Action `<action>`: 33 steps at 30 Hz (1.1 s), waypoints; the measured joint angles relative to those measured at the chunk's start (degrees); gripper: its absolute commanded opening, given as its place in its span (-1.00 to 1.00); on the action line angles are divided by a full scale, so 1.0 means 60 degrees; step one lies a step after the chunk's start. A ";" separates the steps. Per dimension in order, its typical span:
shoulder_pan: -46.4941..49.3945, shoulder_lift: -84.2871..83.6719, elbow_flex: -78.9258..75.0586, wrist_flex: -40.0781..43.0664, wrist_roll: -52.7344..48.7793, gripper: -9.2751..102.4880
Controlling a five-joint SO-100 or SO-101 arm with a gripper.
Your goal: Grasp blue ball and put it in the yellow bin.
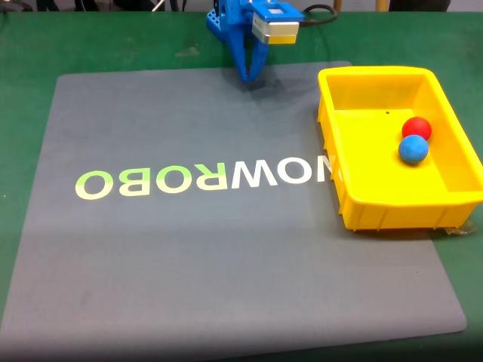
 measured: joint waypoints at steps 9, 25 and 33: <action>0.0337 0.0029 0.0000 0.1406 0.0337 -0.83; 0.0337 0.0029 0.0000 0.1494 0.0791 -0.83; 0.0337 0.0029 0.0000 0.1494 0.0791 -0.83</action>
